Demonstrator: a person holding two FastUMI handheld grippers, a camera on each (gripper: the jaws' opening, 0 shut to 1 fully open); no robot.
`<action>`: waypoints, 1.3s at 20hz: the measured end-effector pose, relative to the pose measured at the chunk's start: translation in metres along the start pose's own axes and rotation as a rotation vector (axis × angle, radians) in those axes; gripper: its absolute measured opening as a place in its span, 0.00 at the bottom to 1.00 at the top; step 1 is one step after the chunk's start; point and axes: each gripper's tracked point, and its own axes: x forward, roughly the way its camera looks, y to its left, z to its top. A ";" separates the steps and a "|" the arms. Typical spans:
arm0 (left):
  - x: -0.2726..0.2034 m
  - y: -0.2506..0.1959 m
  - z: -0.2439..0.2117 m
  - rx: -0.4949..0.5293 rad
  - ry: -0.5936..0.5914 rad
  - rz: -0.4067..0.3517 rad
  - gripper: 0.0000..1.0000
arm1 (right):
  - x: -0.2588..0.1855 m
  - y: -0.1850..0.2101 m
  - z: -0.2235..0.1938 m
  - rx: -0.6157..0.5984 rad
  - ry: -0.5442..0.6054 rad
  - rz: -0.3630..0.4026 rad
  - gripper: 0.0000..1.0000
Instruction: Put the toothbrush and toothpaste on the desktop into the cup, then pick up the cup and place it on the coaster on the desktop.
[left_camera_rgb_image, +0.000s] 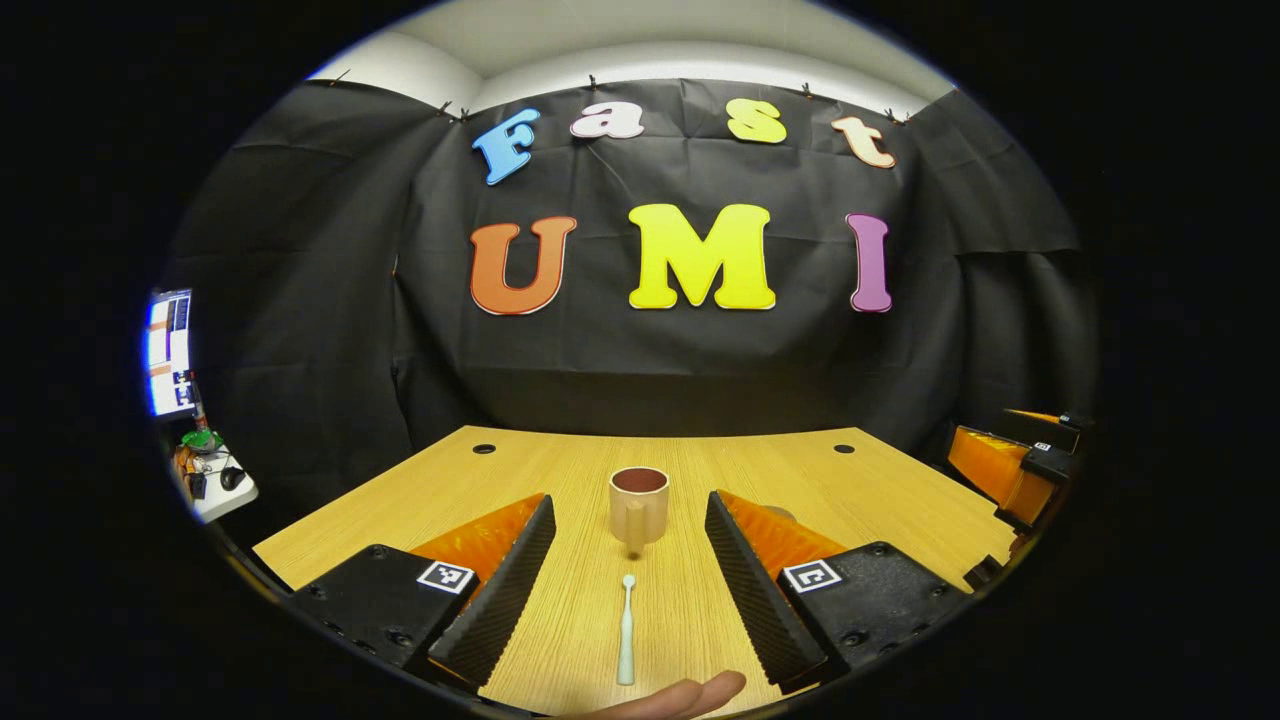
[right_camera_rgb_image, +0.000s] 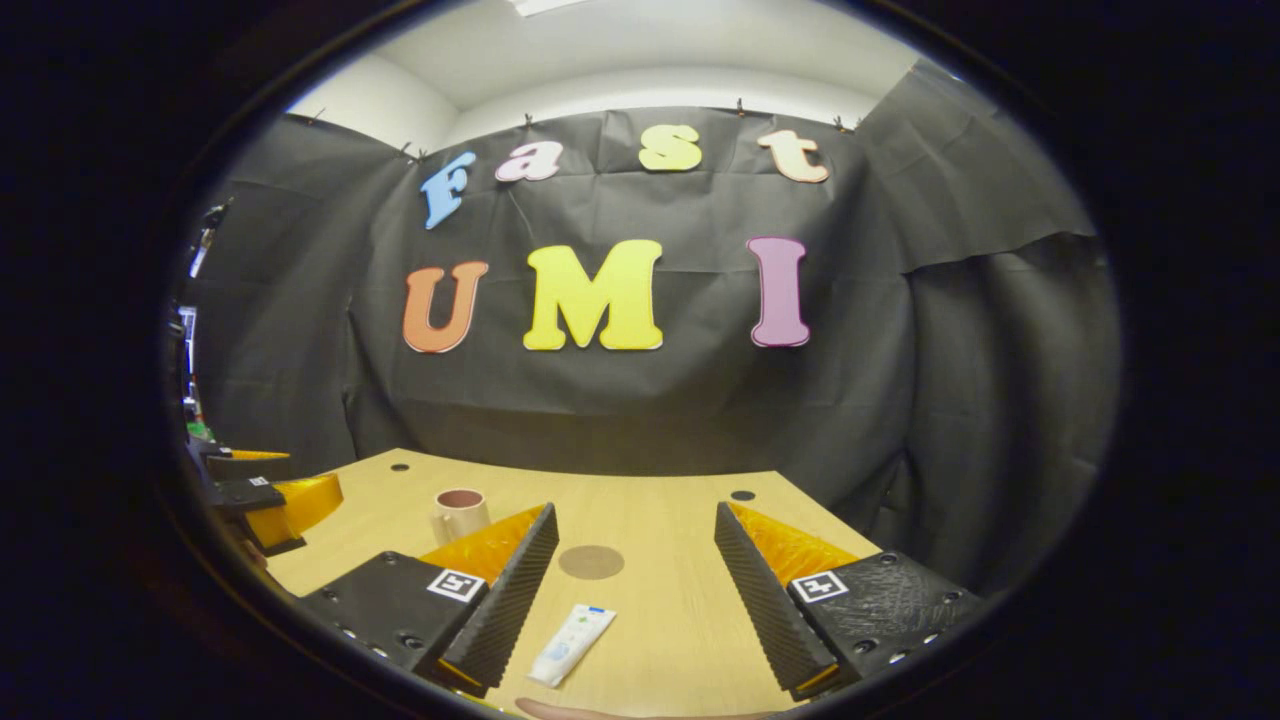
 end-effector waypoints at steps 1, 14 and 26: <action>0.002 0.001 -0.002 -0.005 0.003 0.000 0.96 | 0.001 0.000 -0.002 -0.007 0.002 0.002 0.95; 0.042 0.008 -0.109 -0.118 0.271 -0.032 0.97 | 0.014 0.024 -0.048 -0.047 0.095 0.018 0.95; 0.058 0.011 -0.167 -0.076 0.419 0.002 0.84 | 0.022 0.038 -0.092 -0.048 0.207 0.061 0.95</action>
